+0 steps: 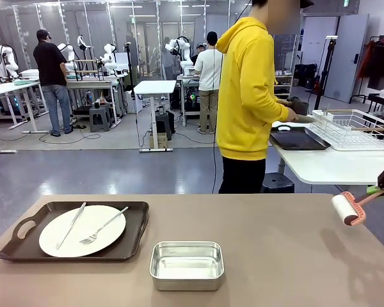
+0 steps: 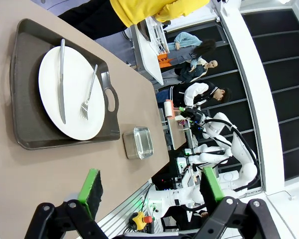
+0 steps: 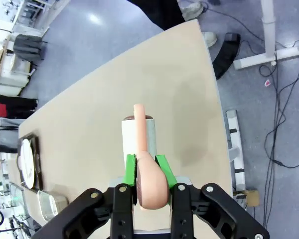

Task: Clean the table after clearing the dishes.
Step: When the left (or right) Handle tray is removed, use the left hand (or right hand) to clean the left (or right) side of the table with the Lint Roller, then place the Lint Roller back on top of the Airtight Container.

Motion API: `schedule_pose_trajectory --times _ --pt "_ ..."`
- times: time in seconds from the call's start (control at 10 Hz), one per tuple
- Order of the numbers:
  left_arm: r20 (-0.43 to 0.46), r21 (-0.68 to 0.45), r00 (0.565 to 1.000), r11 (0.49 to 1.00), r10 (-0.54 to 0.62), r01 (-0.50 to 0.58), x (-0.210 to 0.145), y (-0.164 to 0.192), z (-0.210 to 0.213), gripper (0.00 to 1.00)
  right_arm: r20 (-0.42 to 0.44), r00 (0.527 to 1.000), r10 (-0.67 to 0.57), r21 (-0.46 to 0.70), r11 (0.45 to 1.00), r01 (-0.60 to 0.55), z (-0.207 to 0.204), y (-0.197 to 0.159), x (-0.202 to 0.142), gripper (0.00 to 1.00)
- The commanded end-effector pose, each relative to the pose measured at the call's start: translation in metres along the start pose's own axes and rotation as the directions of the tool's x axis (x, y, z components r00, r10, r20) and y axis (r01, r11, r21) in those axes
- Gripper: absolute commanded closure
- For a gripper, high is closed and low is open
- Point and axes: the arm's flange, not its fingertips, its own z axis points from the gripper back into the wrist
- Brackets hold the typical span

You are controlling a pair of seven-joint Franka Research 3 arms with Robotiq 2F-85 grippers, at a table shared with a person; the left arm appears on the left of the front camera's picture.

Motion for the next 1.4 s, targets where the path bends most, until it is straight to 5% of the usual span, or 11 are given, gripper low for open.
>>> schedule_pose_trajectory --times 0.0,0.2,0.3,1.3 --pt "0.001 -0.002 1.000 1.000 -0.008 0.008 0.000 -0.002 0.002 0.00 -0.009 1.000 0.001 -0.019 1.000 -0.001 0.022 0.029 -0.014 1.00" --pt "0.001 -0.002 1.000 1.000 -0.008 0.008 0.000 -0.002 0.002 0.00 -0.016 1.000 0.017 -0.045 0.999 -0.017 0.026 0.050 -0.016 1.00" --pt "0.001 -0.002 1.000 1.000 -0.008 0.008 0.000 -0.002 0.002 0.00 0.006 1.000 0.030 -0.010 1.000 -0.030 0.027 0.030 -0.007 1.00" --pt "0.001 -0.002 1.000 1.000 -0.008 0.008 0.000 -0.002 0.002 0.00 0.006 1.000 0.030 -0.010 1.000 -0.030 0.027 0.030 -0.007 1.00"
